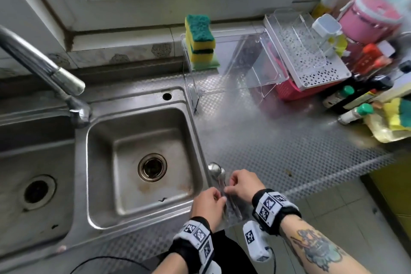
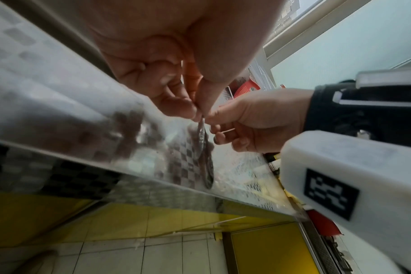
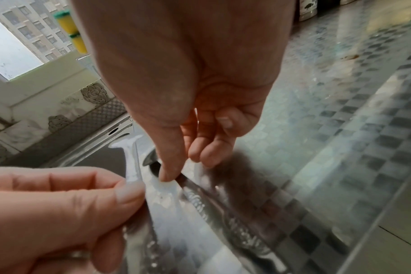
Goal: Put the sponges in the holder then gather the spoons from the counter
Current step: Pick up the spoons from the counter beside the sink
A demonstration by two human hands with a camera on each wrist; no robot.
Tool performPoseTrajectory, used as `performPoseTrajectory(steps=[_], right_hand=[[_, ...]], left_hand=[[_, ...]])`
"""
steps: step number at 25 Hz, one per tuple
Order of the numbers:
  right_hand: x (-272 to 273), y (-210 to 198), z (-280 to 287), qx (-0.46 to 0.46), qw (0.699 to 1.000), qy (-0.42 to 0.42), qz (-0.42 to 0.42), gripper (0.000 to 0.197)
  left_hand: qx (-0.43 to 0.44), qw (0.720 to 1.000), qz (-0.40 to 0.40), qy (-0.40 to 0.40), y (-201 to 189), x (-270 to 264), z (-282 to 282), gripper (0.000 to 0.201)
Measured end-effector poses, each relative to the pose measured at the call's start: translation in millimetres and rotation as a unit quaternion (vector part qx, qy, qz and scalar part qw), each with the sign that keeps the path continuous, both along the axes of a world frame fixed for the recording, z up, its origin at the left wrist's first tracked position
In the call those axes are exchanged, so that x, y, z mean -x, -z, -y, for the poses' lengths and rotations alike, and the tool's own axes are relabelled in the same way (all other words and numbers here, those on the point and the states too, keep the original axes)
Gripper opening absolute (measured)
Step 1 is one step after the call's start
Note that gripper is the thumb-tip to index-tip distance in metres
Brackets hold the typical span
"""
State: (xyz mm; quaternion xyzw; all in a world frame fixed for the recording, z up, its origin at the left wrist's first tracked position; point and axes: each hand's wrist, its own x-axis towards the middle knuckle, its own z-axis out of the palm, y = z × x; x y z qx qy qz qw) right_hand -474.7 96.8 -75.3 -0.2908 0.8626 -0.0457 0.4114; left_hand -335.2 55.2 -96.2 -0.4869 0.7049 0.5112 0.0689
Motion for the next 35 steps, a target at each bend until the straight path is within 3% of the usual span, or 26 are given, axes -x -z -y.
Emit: performPoseTrajectory(steps=[11, 18, 27, 30, 35], right_hand=[[2.7, -5.1, -9.1, 0.061, 0.997, 0.047, 0.027, 0.019], [-0.9, -3.8, -6.6, 0.054, 0.998, 0.012, 0.008, 0.016], [6.0, 5.0, -6.6, 0.047, 0.998, 0.015, 0.042, 0.013], [28.1, -1.2, -0.1, 0.055, 0.995, 0.051, 0.059, 0.02], [111.5, -6.7, 26.2, 0.086, 0.985, 0.149, 0.01, 0.027]], left_hand=[[-0.04, 0.999, 0.026, 0.012, 6.0, 16.6, -17.8, 0.03], [-0.026, 0.998, 0.053, 0.032, 1.2, 24.6, -12.9, 0.012], [-0.012, 0.997, 0.071, 0.028, -5.2, 35.1, -8.9, 0.02], [-0.011, 0.998, 0.056, 0.013, -9.0, 42.1, -0.3, 0.018], [0.01, 0.998, 0.051, -0.032, -18.8, 71.5, 40.8, 0.017]])
